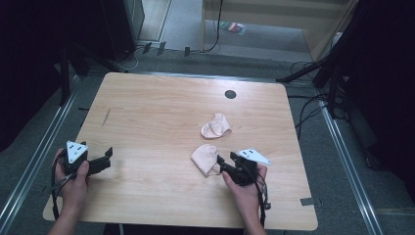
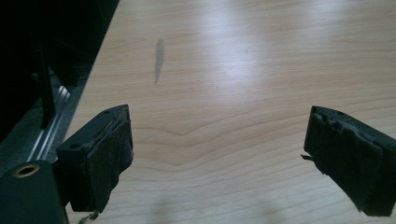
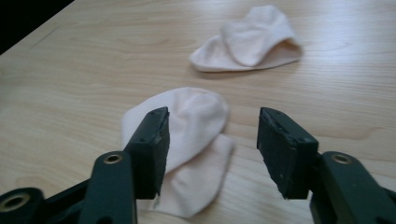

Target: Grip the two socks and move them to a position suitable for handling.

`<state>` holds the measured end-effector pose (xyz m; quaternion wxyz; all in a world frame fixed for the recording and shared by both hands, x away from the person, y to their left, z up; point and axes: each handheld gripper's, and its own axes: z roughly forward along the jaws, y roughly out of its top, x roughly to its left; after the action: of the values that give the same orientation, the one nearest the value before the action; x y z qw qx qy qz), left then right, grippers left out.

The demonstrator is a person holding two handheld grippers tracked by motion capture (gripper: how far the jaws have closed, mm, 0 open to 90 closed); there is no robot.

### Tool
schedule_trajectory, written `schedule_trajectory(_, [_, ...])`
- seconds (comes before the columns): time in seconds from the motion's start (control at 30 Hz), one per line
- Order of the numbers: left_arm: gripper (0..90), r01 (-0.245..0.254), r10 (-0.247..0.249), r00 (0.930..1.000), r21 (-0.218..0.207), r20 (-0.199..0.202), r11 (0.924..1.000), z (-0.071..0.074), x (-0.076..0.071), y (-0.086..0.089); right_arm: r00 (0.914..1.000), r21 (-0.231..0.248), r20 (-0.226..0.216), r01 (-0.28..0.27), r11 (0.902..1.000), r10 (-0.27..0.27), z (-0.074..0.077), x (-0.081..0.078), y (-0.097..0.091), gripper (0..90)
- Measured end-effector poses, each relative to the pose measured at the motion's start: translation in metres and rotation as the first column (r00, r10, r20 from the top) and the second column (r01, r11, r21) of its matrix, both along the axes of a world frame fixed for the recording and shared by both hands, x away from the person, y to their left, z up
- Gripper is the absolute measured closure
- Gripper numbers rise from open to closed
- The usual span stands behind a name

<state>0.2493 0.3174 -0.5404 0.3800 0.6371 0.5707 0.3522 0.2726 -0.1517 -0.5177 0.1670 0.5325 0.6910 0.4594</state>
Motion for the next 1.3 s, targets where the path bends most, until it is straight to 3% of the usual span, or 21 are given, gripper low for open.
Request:
schedule_trajectory(0.07, [8.5, 0.032, -0.032, 0.9995, 0.002, -0.001, 0.9995, 0.004, -0.001, -0.014, 0.9991, 0.021, -0.024, 0.035, 0.9992, -0.035, -0.001, 0.005, -0.006, 50.5])
schedule_trajectory(0.13, [8.5, 0.069, -0.069, 0.9976, 0.003, 0.002, 0.9976, 0.007, -0.002, -0.03, 0.9988, 0.032, -0.036, 0.036, 0.9988, -0.035, -0.003, 0.01, -0.008, 53.1])
schedule_trajectory(0.3, [8.5, 0.156, -0.155, 0.9878, -0.033, 0.015, 0.9873, 0.017, 0.0, -0.065, 0.9989, 0.034, -0.048, -0.003, 0.9994, 0.005, -0.005, 0.017, 0.003, 59.8])
schedule_trajectory(0.4, [8.6, 0.172, -0.171, 0.985, -0.032, 0.022, 0.9847, 0.024, 0.005, -0.079, 0.9975, 0.021, -0.066, -0.024, 0.9995, 0.025, -0.005, 0.023, 0.013, 61.6])
schedule_trajectory(0.53, [9.0, 0.215, -0.213, 0.9766, -0.098, 0.027, 0.9716, 0.029, 0.01, -0.1, 0.9961, 0.025, -0.084, -0.024, 0.9994, 0.026, -0.003, 0.03, 0.019, 61.6])
schedule_trajectory(0.63, [8.9, 0.259, -0.259, 0.9658, -0.101, 0.018, 0.9605, 0.024, 0.009, -0.115, 0.9939, 0.029, -0.107, -0.023, 0.9993, 0.026, -0.006, 0.034, 0.021, 61.4])
schedule_trajectory(0.73, [8.9, 0.291, -0.294, 0.9559, -0.113, -0.008, 0.9501, 0.018, 0.008, -0.124, 0.9906, 0.038, -0.13, -0.037, 0.9986, 0.042, -0.011, 0.035, 0.025, 60.3])
schedule_trajectory(0.83, [8.9, 0.319, -0.322, 0.9467, -0.108, -0.014, 0.9418, 0.015, 0.005, -0.128, 0.9896, -0.006, -0.132, -0.057, 0.9983, 0.056, -0.017, 0.035, 0.031, 63.0])
schedule_trajectory(0.87, [8.9, 0.326, -0.33, 0.9439, -0.098, -0.019, 0.9401, 0.013, 0.003, -0.13, 0.989, -0.015, -0.137, -0.056, 0.9983, 0.054, -0.019, 0.035, 0.033, 65.6])
schedule_trajectory(0.9, [8.9, 0.329, -0.333, 0.9428, -0.096, -0.023, 0.9394, 0.013, 0.003, -0.13, 0.9878, -0.025, -0.145, -0.062, 0.9978, 0.058, -0.023, 0.035, 0.034, 74.5])
schedule_trajectory(0.97, [8.9, 0.337, -0.341, 0.9396, -0.095, -0.027, 0.9365, 0.012, 0.001, -0.131, 0.9879, -0.029, -0.143, -0.065, 0.9975, 0.06, -0.024, 0.034, 0.035, 78.9])
schedule_trajectory(1.03, [8.9, 0.34, -0.343, 0.9389, -0.086, -0.026, 0.9365, 0.011, 0.0, -0.131, 0.9888, -0.031, -0.136, -0.066, 0.9974, 0.061, -0.024, 0.032, 0.035, 87.8])
schedule_trajectory(1.3, [12.2, 0.329, -0.331, 0.9436, -0.09, -0.008, 0.94, 0.013, -0.001, -0.126, 0.9954, -0.045, -0.024, -0.094, 0.9946, 0.093, -0.008, 0.019, 0.045, 89.1])
